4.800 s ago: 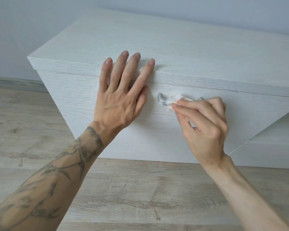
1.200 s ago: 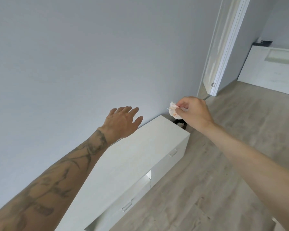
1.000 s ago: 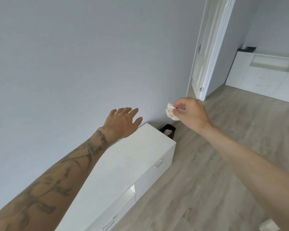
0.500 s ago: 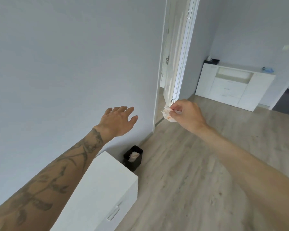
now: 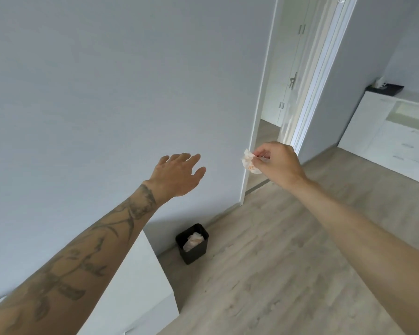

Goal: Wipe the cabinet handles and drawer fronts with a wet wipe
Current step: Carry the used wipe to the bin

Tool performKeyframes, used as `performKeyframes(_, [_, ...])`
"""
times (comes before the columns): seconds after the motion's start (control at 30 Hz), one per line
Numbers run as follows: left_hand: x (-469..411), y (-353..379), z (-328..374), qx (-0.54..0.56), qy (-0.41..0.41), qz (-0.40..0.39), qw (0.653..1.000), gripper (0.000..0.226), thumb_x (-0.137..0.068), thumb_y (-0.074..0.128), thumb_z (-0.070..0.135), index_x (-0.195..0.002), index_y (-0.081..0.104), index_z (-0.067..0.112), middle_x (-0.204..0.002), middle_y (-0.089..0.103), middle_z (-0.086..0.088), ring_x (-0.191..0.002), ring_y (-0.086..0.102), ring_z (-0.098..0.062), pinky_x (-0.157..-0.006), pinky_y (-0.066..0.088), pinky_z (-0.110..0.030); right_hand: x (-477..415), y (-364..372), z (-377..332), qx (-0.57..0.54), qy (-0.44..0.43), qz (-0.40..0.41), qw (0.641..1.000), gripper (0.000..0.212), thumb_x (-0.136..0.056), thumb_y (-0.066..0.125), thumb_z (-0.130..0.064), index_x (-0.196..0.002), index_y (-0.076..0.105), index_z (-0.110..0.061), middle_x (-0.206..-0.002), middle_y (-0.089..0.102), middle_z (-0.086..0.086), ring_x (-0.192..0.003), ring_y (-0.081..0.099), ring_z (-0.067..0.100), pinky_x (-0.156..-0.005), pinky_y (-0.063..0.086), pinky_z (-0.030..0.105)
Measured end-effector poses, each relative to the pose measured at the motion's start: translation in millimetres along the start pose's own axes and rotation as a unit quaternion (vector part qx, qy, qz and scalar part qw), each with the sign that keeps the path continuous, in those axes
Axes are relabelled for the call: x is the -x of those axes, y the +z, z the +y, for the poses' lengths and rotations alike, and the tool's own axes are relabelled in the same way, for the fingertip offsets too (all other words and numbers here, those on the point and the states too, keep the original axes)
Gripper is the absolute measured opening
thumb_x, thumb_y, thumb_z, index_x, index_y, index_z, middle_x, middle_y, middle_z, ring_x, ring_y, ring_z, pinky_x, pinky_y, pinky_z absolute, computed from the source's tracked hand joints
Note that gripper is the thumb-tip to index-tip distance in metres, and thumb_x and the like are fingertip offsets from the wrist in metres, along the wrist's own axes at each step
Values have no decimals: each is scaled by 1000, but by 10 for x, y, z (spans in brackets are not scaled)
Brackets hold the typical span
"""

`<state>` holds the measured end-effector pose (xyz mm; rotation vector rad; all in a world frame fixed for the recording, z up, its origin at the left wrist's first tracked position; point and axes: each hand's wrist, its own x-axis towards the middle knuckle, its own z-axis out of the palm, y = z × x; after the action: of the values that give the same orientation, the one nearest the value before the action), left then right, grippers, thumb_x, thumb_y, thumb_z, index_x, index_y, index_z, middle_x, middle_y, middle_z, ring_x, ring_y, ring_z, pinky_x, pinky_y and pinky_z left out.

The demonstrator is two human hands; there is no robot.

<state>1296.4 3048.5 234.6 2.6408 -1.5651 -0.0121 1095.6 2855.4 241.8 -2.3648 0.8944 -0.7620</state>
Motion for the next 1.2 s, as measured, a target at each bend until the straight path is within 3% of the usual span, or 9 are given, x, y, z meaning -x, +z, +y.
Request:
performKeyframes(0.2, [-808, 209, 56, -2, -70, -8, 998, 60, -114, 27, 55, -168, 27, 30, -172, 32, 2, -159, 28, -22, -131, 17, -44, -1005, 310, 467, -20, -47, -64, 997, 13, -90, 72, -16, -99, 78, -23, -105, 74, -8, -102, 70, 13, -90, 59, 39])
performKeyframes(0.4, [-1658, 812, -236, -2, -122, -20, 992, 60, -114, 28, 55, -168, 26, 29, -172, 31, 1, -159, 28, -22, -131, 17, -44, -1920, 1146, 918, -23, -74, -129, 989, 13, -89, 72, -17, -93, 76, -29, -91, 66, -21, -93, 68, 7, -76, 53, 25])
performKeyframes(0.57, [-2252, 1561, -655, 8, -174, -54, 983, 59, -114, 28, 54, -167, 27, 28, -172, 31, 1, -159, 28, -22, -131, 15, -45, -2500, 2080, 1280, -33, -81, -195, 977, 12, -90, 71, -18, -95, 76, -27, -92, 67, -20, -92, 68, 6, -74, 50, 24])
performKeyframes(0.7, [-2501, 2290, -898, 30, -215, -114, 969, 59, -113, 29, 54, -166, 29, 29, -170, 34, 1, -157, 30, -23, -130, 16, -46, -2710, 2848, 1624, -35, -76, -263, 961, 10, -92, 72, -17, -98, 77, -23, -93, 66, -18, -92, 66, 7, -73, 48, 21])
performKeyframes(0.8, [-2646, 2918, -1049, 41, -248, -145, 957, 58, -112, 31, 53, -165, 30, 28, -168, 37, 0, -155, 34, -24, -128, 20, -46, -2779, 3507, 1955, -23, -64, -322, 944, 11, -92, 71, -16, -100, 78, -20, -102, 71, -10, -94, 67, 11, -79, 52, 29])
performKeyframes(0.93, [-2827, 3846, -1213, 67, -281, -167, 943, 54, -111, 34, 50, -159, 39, 23, -157, 50, -3, -146, 45, -27, -121, 31, -46, -2716, 4498, 2500, -17, -51, -376, 925, 13, -91, 71, -17, -100, 78, -23, -102, 72, -8, -93, 66, 12, -75, 49, 31])
performKeyframes(1.07, [-2940, 4921, -1333, 84, -315, -180, 928, 57, -113, 34, 51, -163, 35, 24, -162, 45, -1, -152, 39, -24, -126, 23, -43, -2482, 5555, 3185, -16, -47, -417, 907, 14, -89, 72, -15, -98, 78, -22, -95, 73, -8, -90, 68, 15, -76, 54, 36])
performKeyframes(1.2, [-2974, 5993, -1491, 96, -331, -195, 918, 57, -113, 32, 52, -165, 33, 26, -163, 44, 2, -153, 36, -21, -127, 21, -40, -2269, 6578, 3910, -4, -42, -429, 902, 15, -91, 71, -15, -101, 80, -22, -101, 73, -5, -94, 65, 15, -74, 46, 32])
